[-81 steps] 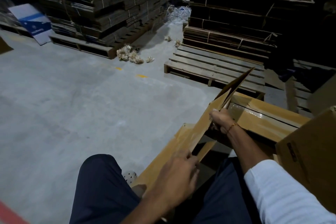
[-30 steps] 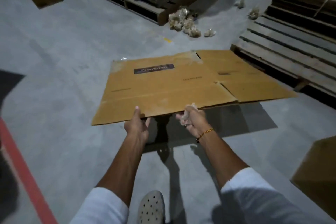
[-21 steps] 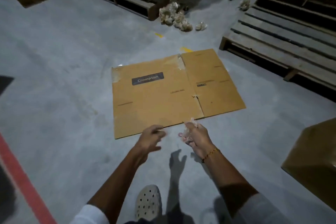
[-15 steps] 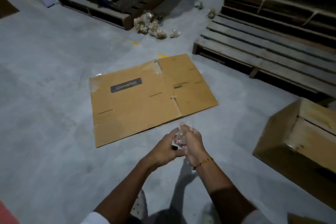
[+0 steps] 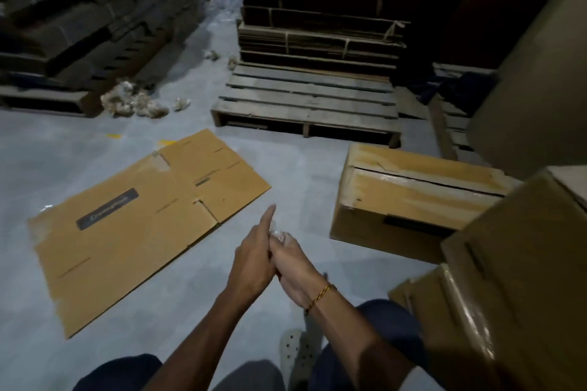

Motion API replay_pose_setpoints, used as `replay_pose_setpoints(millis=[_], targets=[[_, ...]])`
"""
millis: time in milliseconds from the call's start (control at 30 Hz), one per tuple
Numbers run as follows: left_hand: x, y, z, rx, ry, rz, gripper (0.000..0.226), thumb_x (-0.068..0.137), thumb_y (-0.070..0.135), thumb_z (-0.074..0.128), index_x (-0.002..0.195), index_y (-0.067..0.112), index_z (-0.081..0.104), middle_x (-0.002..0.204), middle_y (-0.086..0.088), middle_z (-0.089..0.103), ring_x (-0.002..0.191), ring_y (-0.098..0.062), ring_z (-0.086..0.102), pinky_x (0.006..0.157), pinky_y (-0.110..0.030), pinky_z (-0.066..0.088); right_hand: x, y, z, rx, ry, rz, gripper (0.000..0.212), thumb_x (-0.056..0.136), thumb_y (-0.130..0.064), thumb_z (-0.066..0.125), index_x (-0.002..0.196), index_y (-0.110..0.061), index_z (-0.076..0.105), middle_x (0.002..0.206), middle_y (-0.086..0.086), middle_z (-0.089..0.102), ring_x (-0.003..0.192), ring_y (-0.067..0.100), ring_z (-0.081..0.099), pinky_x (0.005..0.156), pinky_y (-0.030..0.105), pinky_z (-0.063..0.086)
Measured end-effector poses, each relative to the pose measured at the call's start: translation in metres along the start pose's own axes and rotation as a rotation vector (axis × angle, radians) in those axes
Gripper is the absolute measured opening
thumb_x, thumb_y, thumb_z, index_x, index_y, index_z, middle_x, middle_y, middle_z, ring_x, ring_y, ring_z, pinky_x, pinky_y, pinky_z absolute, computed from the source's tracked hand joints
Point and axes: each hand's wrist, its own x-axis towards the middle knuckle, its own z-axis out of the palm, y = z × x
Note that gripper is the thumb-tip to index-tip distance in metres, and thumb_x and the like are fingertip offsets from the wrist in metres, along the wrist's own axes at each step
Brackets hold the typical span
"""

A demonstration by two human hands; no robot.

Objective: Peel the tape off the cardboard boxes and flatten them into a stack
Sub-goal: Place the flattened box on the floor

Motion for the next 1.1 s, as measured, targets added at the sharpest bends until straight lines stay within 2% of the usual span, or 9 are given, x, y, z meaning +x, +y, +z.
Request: replay_pose_setpoints(millis=[67,200,300,367,467,600,767,967,1100], targets=[[0.002,0.012,0.011,0.041,0.0,0.039,0.067,0.091,0.007,0.05,0.151,0.035,0.035,0.119,0.001,0.058,0.108,-0.018,0.056,0.089,-0.036,0.047,-0.016,-0.001,-0.009,0.003,0.017,-0.03,0.023,0.107,-0.026,0.041,0.106,-0.012,0.059,0.101,0.001,0.07,0.109,0.012,0.067,0.095,0.026,0.053],[0.013,0.029,0.025,0.097,0.002,0.211,0.027,0.08,0.016,0.047,0.099,0.029,0.059,0.091,0.004,0.054,0.082,-0.018,0.058,0.065,-0.033,0.044,-0.036,-0.01,-0.039,-0.099,0.094,-0.108,0.034,0.104,-0.001,0.034,0.075,-0.014,0.045,0.077,-0.002,0.046,0.086,0.011,0.053,0.072,0.018,0.044],[0.028,0.046,0.025,0.061,0.01,0.298,0.013,0.079,0.022,0.041,0.08,0.033,0.048,0.08,0.005,0.049,0.072,-0.016,0.052,0.061,-0.041,0.045,-0.038,-0.02,-0.055,-0.074,0.054,-0.146,0.021,0.105,-0.018,0.042,0.099,-0.016,0.062,0.108,0.001,0.063,0.117,0.016,0.059,0.104,0.031,0.047],[0.042,0.056,0.022,-0.011,0.046,0.266,0.01,0.082,0.023,0.041,0.077,0.03,0.047,0.075,0.004,0.052,0.07,-0.02,0.054,0.06,-0.045,0.046,-0.037,-0.028,-0.062,-0.121,0.031,-0.22,0.034,0.105,-0.023,0.044,0.136,-0.019,0.056,0.139,-0.003,0.055,0.134,0.013,0.049,0.113,0.033,0.039],[0.059,0.07,0.024,-0.167,0.109,0.223,0.013,0.087,0.018,0.044,0.08,0.02,0.055,0.072,0.001,0.059,0.069,-0.022,0.058,0.06,-0.041,0.047,-0.039,-0.045,-0.068,-0.309,0.147,-0.361,0.043,0.107,-0.027,0.042,0.15,-0.024,0.044,0.142,0.001,0.058,0.127,0.016,0.054,0.096,0.022,0.044],[0.074,0.075,0.037,-0.362,0.197,0.129,0.02,0.096,0.003,0.047,0.079,0.011,0.053,0.07,-0.006,0.056,0.064,-0.011,0.049,0.056,-0.025,0.04,-0.027,-0.05,-0.07,-0.378,0.308,-0.463,0.039,0.107,-0.028,0.045,0.145,-0.024,0.051,0.133,0.002,0.065,0.117,0.014,0.061,0.079,0.01,0.043],[0.094,0.058,0.051,-0.303,0.175,0.029,0.023,0.094,0.006,0.043,0.073,0.013,0.044,0.068,-0.005,0.05,0.062,-0.011,0.041,0.056,-0.031,0.034,0.004,-0.047,-0.064,-0.329,0.424,-0.425,0.032,0.105,-0.022,0.05,0.133,-0.02,0.064,0.127,0.003,0.069,0.117,0.019,0.064,0.097,0.027,0.052],[0.112,0.06,0.04,-0.264,0.24,0.048,0.024,0.089,0.03,0.031,0.073,0.015,0.04,0.069,0.0,0.048,0.064,-0.014,0.04,0.058,-0.039,0.035,0.033,-0.048,-0.067,-0.436,0.49,-0.635,0.028,0.102,-0.019,0.055,0.126,-0.017,0.069,0.115,0.003,0.074,0.104,0.015,0.069,0.09,0.034,0.057],[0.154,0.062,0.048,-0.572,0.155,-0.391,0.033,0.094,0.015,0.038,0.062,0.02,0.029,0.051,0.007,0.035,0.054,-0.013,0.033,0.045,-0.025,0.029,0.044,-0.06,-0.06,-0.529,0.626,-0.838,0.01,0.097,-0.009,0.063,0.098,-0.009,0.073,0.097,0.003,0.074,0.089,0.014,0.068,0.08,0.035,0.056]])
